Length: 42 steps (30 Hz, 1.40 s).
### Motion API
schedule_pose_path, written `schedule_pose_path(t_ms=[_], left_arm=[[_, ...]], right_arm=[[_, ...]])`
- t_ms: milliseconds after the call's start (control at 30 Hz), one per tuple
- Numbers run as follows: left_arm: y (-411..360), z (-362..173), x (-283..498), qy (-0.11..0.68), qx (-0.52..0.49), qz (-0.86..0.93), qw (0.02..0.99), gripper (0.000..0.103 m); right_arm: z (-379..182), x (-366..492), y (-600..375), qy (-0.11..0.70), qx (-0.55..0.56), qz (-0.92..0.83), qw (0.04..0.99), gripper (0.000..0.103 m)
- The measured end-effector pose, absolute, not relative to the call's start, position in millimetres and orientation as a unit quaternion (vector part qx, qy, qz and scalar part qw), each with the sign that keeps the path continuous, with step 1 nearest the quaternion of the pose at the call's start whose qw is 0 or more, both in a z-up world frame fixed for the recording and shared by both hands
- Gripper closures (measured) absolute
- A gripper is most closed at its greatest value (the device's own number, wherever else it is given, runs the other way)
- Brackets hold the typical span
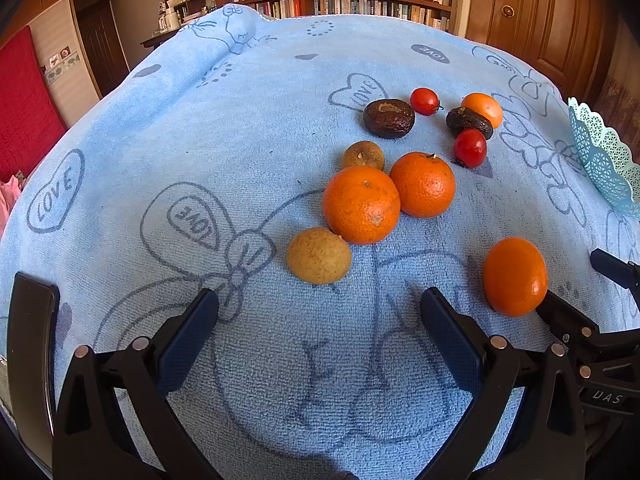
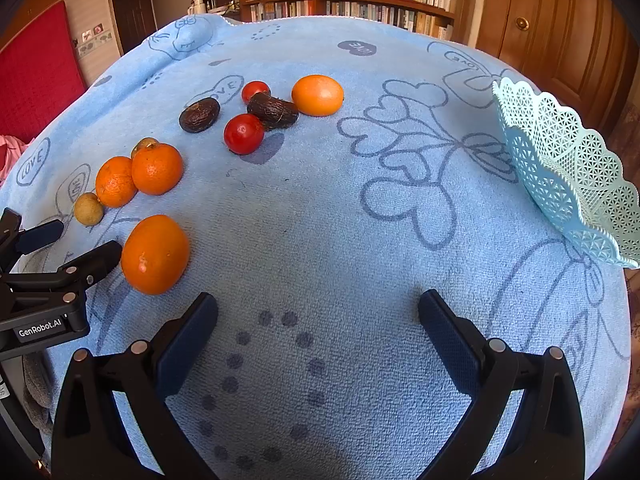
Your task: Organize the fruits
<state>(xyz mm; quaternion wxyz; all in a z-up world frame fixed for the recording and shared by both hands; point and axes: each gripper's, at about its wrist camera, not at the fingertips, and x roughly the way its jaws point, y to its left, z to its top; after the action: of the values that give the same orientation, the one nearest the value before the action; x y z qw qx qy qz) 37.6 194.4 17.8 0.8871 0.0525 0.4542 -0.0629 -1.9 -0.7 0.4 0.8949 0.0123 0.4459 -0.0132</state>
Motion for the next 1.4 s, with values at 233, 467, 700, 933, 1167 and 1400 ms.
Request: schedule_pose_path(t_ms=[233, 467, 700, 933, 1167, 1400], left_arm=[[194.8, 17.8, 38.0, 0.454, 0.052, -0.063, 0.887, 0.002], [196.5, 17.8, 38.4, 0.454, 0.050, -0.064, 0.887, 0.002], [202.5, 20.5, 39.1, 0.454, 0.031, -0.078, 0.887, 0.002], [213.2, 25.5, 37.7, 0.448, 0.008, -0.083, 0.890, 0.002], [227.7, 33.7, 35.0, 0.429, 0.019, -0.066, 0.900, 0.002], [242.0, 28.0, 39.7, 0.441, 0.003, -0.058, 0.896, 0.002]], right_arm=[[0.3, -1.8, -0.9, 0.446, 0.014, -0.011, 0.895, 0.005], [0.1, -0.1, -1.7, 0.448, 0.013, -0.010, 0.894, 0.005], [0.4, -1.4, -3.0, 0.447, 0.016, -0.007, 0.895, 0.005], [5.8, -7.5, -10.6, 0.437, 0.047, 0.004, 0.898, 0.005], [15.6, -11.2, -1.5, 0.431, 0.097, 0.060, 0.895, 0.005], [24.5, -2.9, 37.4, 0.424, 0.055, 0.111, 0.897, 0.010]])
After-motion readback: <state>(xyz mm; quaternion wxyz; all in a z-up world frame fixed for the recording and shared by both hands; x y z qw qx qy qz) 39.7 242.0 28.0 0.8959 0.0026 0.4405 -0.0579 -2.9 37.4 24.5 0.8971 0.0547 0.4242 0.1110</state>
